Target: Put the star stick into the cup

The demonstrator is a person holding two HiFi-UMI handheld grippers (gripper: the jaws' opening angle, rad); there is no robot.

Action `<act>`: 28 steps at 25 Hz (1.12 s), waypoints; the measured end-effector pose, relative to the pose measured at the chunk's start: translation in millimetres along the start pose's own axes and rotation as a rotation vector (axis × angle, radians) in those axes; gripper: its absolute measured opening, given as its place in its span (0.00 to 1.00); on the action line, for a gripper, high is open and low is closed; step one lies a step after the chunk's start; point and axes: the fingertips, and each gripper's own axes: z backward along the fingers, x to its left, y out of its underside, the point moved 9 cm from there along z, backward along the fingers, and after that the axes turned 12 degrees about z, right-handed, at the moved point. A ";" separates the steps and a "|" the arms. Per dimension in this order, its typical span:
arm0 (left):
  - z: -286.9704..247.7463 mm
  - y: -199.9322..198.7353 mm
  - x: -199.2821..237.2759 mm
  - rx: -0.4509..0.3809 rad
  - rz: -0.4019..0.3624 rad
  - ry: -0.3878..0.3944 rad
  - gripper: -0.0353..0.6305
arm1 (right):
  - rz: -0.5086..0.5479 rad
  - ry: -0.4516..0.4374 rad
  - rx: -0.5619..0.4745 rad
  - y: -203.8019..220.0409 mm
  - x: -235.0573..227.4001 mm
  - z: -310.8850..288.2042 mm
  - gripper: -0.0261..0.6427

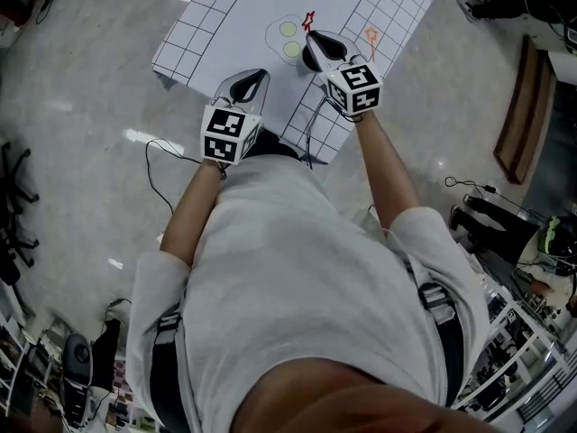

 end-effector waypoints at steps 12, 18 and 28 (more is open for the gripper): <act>-7.6 -5.0 -5.4 0.005 -0.018 0.049 0.06 | -0.028 0.055 0.010 -1.3 -1.6 20.1 0.20; -27.7 -5.5 -23.9 0.038 -0.059 0.126 0.06 | -0.111 0.209 0.038 25.1 -24.9 60.6 0.08; -67.0 -4.1 -47.3 0.107 -0.089 0.182 0.06 | -0.237 0.340 0.317 105.3 -77.9 101.1 0.04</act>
